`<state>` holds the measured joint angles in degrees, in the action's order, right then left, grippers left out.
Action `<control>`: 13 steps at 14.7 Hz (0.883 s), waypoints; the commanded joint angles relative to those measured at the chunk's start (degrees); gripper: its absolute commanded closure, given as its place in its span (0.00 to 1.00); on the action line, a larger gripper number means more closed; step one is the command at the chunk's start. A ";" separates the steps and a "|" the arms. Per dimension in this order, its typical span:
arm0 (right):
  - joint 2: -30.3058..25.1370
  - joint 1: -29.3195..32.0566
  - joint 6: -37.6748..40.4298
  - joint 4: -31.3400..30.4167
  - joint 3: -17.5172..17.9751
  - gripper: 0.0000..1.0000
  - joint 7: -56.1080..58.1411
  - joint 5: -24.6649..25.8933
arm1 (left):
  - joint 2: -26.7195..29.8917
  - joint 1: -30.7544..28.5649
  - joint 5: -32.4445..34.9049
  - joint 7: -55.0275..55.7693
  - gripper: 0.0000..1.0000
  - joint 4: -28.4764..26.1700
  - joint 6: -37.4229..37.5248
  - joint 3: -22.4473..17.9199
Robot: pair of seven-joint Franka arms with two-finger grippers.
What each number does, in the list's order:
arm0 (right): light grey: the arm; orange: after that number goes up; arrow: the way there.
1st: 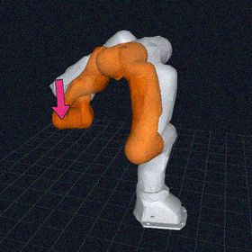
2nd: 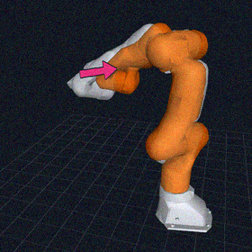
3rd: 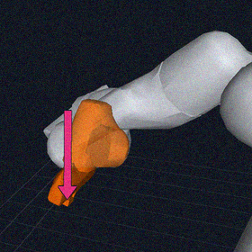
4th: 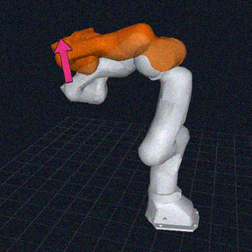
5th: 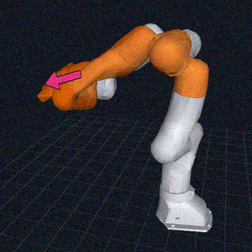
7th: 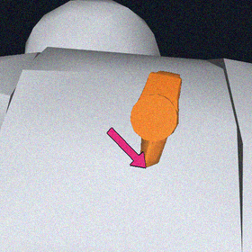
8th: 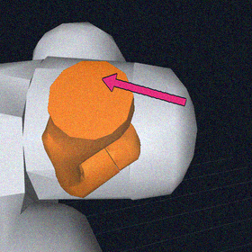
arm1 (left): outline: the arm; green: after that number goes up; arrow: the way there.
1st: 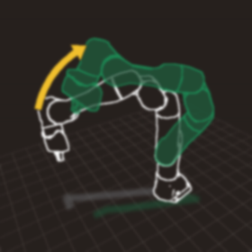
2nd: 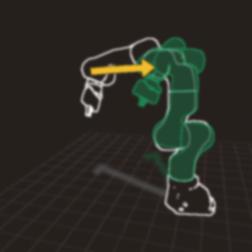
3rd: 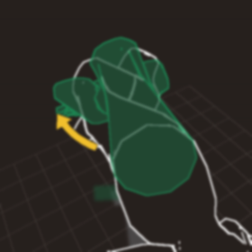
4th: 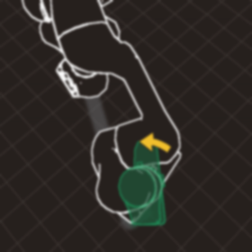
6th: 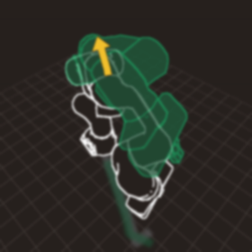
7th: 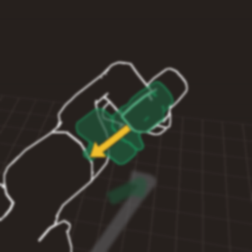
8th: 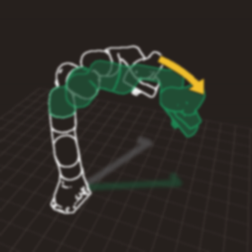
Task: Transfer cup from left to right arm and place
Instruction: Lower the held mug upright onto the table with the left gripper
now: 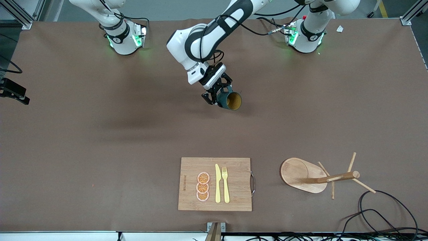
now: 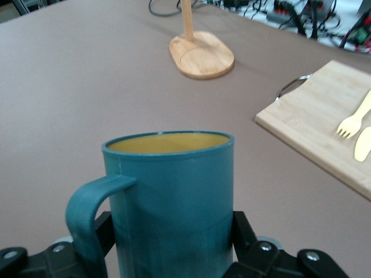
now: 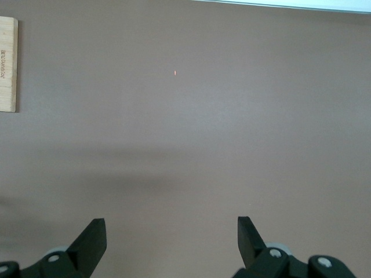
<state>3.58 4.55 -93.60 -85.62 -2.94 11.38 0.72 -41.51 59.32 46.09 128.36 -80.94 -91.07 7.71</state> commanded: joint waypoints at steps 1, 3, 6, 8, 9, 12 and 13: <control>-0.86 1.07 -0.27 -1.39 0.83 0.00 -0.13 -0.01 | -1.64 6.05 3.29 2.49 0.47 1.67 2.73 -4.36; -0.86 1.16 -0.44 -1.65 0.83 0.00 -0.13 -0.01 | -5.14 8.79 6.53 7.05 0.47 1.58 4.58 -4.55; -0.95 1.16 -0.44 -1.66 0.74 0.00 -0.13 -0.01 | -10.07 11.34 12.43 12.17 0.46 1.58 4.76 -4.55; -0.86 1.16 -0.44 -1.66 0.74 0.00 -0.13 -0.01 | -11.48 12.83 13.23 12.26 0.46 1.58 4.76 -4.55; -0.86 1.16 -0.44 -1.74 0.74 0.00 -0.13 -0.01 | -11.66 13.45 14.45 12.26 0.46 1.41 4.76 -4.55; -0.95 1.16 -0.44 -1.74 0.74 0.00 -0.13 -0.01 | -12.28 15.30 15.26 12.87 0.46 1.49 4.67 -4.55; -0.95 1.16 -0.44 -1.66 0.74 0.00 -0.13 -0.01 | -12.54 15.48 16.30 13.57 0.45 1.58 4.67 -4.55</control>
<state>3.58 4.73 -93.65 -86.24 -2.94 11.38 0.72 -53.54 73.28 60.57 141.48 -80.67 -87.51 4.01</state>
